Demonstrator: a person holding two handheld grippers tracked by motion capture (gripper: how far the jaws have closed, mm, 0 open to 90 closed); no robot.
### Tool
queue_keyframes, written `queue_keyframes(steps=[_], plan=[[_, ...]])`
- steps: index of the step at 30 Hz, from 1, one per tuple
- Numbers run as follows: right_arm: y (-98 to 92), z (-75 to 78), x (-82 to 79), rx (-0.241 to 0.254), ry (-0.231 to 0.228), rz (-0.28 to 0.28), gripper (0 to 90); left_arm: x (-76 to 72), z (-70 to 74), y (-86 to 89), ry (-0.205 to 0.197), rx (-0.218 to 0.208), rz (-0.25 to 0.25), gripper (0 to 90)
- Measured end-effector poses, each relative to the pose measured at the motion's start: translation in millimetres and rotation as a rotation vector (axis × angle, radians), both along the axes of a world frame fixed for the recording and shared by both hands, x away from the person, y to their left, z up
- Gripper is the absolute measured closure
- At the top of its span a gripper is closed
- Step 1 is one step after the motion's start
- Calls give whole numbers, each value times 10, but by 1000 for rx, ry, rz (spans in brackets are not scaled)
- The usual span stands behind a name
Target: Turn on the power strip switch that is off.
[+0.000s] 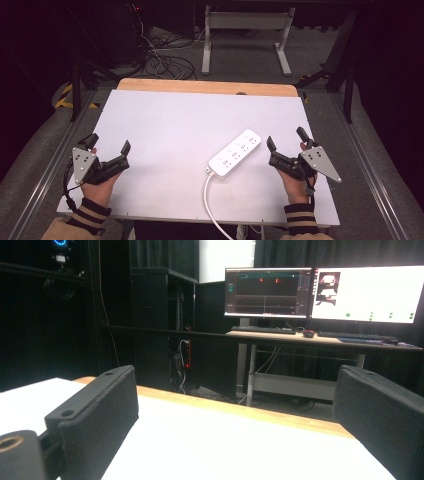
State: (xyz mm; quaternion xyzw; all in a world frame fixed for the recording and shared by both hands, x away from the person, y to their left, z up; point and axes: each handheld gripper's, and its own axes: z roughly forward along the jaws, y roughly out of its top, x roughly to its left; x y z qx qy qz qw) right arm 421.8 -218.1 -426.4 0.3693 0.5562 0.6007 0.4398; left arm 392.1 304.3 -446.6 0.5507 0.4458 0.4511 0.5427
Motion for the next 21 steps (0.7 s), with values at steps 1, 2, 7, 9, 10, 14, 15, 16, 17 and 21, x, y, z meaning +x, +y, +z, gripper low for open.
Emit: queue_keyframes(steps=[1,2,7,9,10,14,15,16,17,21], plan=[[5,-9,1,-6,3,5,50,-2,3,-1,-2,2,1,6],[11,-18,4,-13,8,4,50,-3,5,-1,-3,2,2,6],[4,-26,15,-10,12,9,50,6,-1,-6,0,2,-1,6],[-5,-30,15,-8,16,2,50,4,1,-1,-1,4,2,6],[-10,-31,16,-6,16,1,50,2,0,-1,-1,3,1,6],[-16,-30,16,-3,15,2,50,1,1,0,-2,1,1,6],[-14,-31,17,-4,14,1,50,3,0,-1,0,3,2,6],[-14,-32,19,-4,17,0,50,4,0,0,1,3,0,6],[-14,-32,19,-4,17,0,50,3,0,0,1,1,1,6],[-17,-30,17,-5,15,1,50,1,1,1,1,2,2,6]])
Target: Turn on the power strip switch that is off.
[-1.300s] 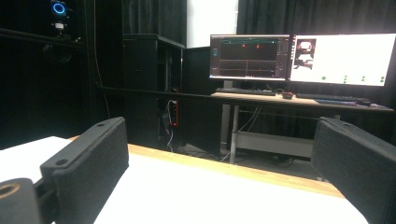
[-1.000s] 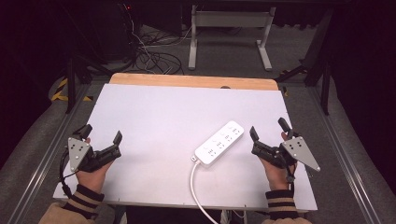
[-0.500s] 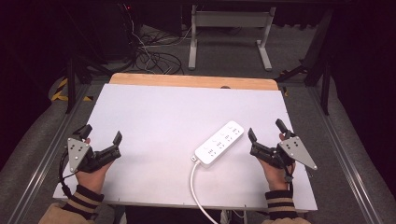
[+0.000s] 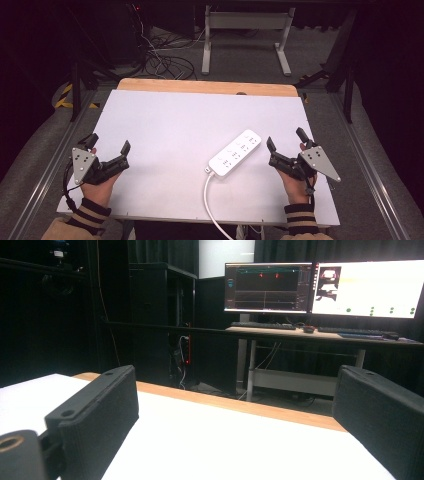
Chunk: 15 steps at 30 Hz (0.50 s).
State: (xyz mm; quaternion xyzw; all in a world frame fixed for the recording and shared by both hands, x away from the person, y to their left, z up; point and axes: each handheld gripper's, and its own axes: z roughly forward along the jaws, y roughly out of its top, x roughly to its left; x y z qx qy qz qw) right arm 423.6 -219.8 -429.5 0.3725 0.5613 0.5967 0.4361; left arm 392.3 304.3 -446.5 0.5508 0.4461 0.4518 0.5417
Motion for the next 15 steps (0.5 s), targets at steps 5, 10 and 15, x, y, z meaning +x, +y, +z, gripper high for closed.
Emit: queue_keyframes(steps=[5,10,15], plan=[[-2,1,-2,0,0,-2,51,2,-1,-1,0,3,0,6],[1,1,-4,1,-1,-1,51,5,-1,-1,-1,3,0,6],[0,-1,0,0,1,-3,51,11,-2,-7,1,1,-2,7]])
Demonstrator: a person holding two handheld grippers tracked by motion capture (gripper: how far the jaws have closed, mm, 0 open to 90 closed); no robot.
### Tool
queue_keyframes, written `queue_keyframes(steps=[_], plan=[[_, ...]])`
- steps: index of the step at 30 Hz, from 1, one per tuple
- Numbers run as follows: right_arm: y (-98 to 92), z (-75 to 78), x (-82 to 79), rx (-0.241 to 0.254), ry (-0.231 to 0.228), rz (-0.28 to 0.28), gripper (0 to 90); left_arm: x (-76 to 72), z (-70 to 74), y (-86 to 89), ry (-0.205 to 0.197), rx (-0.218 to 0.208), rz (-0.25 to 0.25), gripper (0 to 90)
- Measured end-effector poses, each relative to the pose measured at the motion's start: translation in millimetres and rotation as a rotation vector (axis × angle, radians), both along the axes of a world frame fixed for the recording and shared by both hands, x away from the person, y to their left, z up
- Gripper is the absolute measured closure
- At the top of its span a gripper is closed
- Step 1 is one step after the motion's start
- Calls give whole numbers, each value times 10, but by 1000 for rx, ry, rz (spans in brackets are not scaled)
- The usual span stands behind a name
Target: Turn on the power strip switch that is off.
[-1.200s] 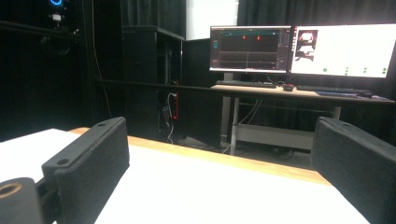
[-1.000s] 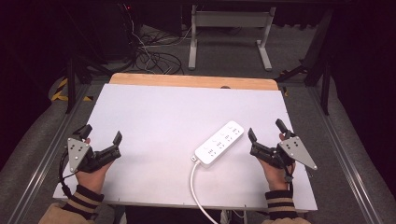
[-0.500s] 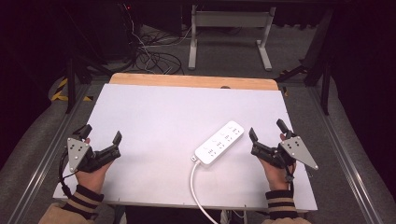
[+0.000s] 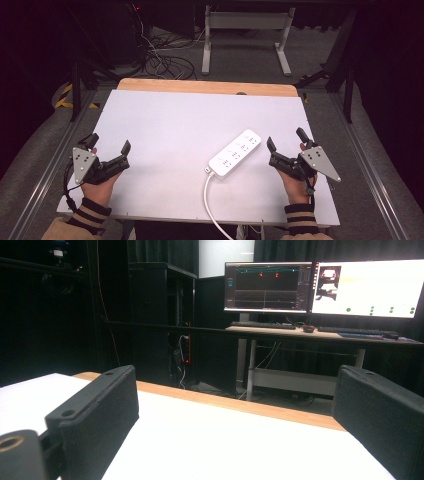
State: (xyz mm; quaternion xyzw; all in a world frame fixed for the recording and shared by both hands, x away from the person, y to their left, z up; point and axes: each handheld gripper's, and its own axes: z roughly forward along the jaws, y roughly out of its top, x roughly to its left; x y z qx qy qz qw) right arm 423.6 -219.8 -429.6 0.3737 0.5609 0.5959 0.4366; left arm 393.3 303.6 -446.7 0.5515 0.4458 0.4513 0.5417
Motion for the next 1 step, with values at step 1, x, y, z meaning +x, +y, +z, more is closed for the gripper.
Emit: queue_keyframes(steps=[1], plan=[[4,0,1,-1,1,2,51,3,0,-1,0,-1,0,7]])
